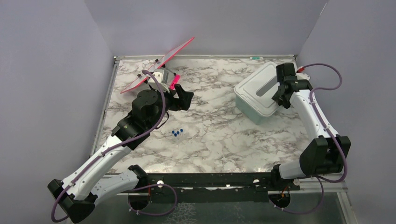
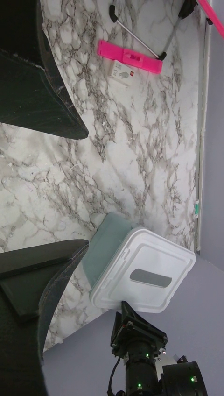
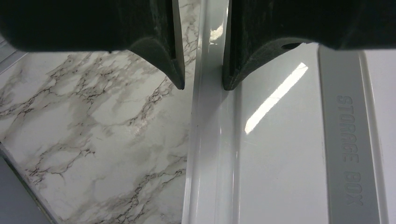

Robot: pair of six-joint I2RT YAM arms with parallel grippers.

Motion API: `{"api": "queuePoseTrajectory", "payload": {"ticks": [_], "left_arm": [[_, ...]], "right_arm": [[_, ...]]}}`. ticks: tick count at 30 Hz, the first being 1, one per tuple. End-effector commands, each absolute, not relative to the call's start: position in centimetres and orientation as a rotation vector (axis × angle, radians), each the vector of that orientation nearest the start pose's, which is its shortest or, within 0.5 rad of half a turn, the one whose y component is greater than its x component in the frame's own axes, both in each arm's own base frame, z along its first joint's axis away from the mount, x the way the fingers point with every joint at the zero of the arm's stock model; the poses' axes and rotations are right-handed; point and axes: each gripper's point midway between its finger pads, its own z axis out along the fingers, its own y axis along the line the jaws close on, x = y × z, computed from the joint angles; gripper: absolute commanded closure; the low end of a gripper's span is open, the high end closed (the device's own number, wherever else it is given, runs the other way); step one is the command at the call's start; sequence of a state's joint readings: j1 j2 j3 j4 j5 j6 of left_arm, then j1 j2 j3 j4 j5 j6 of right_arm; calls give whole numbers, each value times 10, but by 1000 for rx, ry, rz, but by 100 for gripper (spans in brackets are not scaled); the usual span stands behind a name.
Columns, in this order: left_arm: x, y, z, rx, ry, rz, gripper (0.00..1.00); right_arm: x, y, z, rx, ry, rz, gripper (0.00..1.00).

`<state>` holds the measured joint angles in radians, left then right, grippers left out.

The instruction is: Organize the chemistry lab equipment

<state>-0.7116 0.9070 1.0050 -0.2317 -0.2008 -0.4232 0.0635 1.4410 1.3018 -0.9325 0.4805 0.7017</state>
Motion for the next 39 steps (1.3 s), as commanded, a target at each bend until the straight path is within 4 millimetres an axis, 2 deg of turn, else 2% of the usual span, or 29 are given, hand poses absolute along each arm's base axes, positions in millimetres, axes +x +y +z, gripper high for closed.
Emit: {"api": "queuePoseTrajectory", "payload": {"ticks": [1,7,12,15,17,20,24,26,30,33,34,36,39], "left_arm": [[268,-204,338,105,1726,-655,19],[269,-205,338,110,1729,-655,19],[269,-206,338,116,1733,-650,19],[270,-205,338,118,1735,-645,19],[270,-204,336,113,1744,-633,18],[271,-198,329,103,1772,-597,17],[269,-185,316,73,1831,-524,15],[267,-178,311,53,1866,-489,10],[258,-164,299,9,1950,-432,4],[249,-153,292,-18,1992,-402,4],[246,-147,294,-48,1987,-395,4],[239,-128,300,-116,1971,-354,4],[226,-102,318,-139,1940,-289,4]], "right_arm": [[310,-46,169,968,2308,-398,60],[323,-42,171,902,2314,-360,53],[338,-38,202,805,2269,-289,48],[351,-27,221,659,2234,-195,46],[357,-18,223,573,2244,-135,46],[365,-5,211,489,2302,-68,46],[368,7,195,453,2348,-1,46],[368,9,186,458,2369,9,46],[360,3,165,543,2403,-37,46],[353,-1,151,603,2443,-79,46],[353,-1,150,612,2455,-88,48],[354,-1,161,611,2462,-92,51],[361,-1,197,563,2399,-72,50]]}}
